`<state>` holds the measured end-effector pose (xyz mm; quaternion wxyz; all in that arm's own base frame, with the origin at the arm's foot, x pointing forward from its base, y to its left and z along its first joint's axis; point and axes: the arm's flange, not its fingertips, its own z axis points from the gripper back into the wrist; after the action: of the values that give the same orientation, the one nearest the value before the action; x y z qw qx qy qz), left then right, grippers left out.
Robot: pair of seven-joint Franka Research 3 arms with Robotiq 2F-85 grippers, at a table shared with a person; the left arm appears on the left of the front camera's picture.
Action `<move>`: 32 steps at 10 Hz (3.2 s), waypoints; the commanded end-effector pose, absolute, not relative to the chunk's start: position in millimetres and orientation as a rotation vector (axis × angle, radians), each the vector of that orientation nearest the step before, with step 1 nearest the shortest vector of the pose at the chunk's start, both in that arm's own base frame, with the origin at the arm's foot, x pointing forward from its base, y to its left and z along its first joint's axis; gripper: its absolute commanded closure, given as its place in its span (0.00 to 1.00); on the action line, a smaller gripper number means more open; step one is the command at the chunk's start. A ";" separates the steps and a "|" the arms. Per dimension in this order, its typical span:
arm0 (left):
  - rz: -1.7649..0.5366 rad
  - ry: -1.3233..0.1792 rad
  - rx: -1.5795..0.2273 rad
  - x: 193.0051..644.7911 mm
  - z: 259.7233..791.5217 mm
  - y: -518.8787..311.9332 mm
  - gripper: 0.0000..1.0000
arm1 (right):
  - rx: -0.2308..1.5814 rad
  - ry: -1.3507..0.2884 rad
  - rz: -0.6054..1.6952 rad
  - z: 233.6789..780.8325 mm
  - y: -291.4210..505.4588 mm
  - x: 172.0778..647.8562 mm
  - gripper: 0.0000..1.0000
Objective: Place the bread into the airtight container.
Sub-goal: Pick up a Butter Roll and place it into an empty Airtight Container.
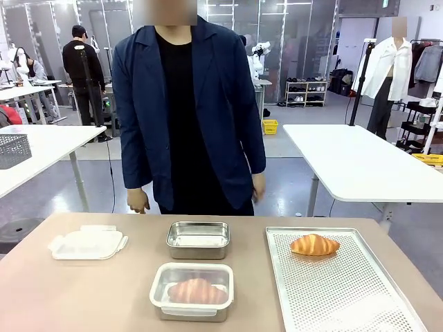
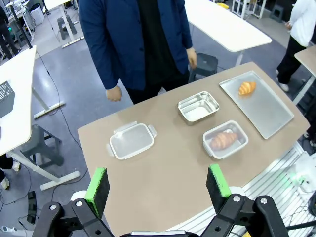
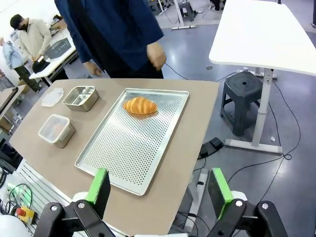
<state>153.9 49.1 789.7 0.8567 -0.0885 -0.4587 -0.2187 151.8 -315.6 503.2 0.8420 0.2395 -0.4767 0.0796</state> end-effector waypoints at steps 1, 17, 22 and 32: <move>-0.464 -0.963 -0.187 153.9 790.4 48.2 0.00 | 0.505 -1.008 0.169 503.5 -315.5 152.2 0.00; -0.464 -0.963 -0.187 153.9 790.4 48.2 0.00 | -0.240 -0.483 1.568 480.8 29.7 400.6 0.00; -0.464 -0.963 -0.187 153.9 790.4 48.2 0.00 | -0.309 -0.508 1.680 483.1 35.8 395.6 0.00; -0.464 -0.963 -0.187 153.9 790.4 48.2 0.00 | -0.140 -0.292 1.673 372.6 78.0 540.4 0.00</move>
<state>153.8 49.0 789.7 0.8567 -0.0883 -0.4587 -0.2187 522.9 81.5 376.7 0.6526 -0.0610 -0.1309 0.7438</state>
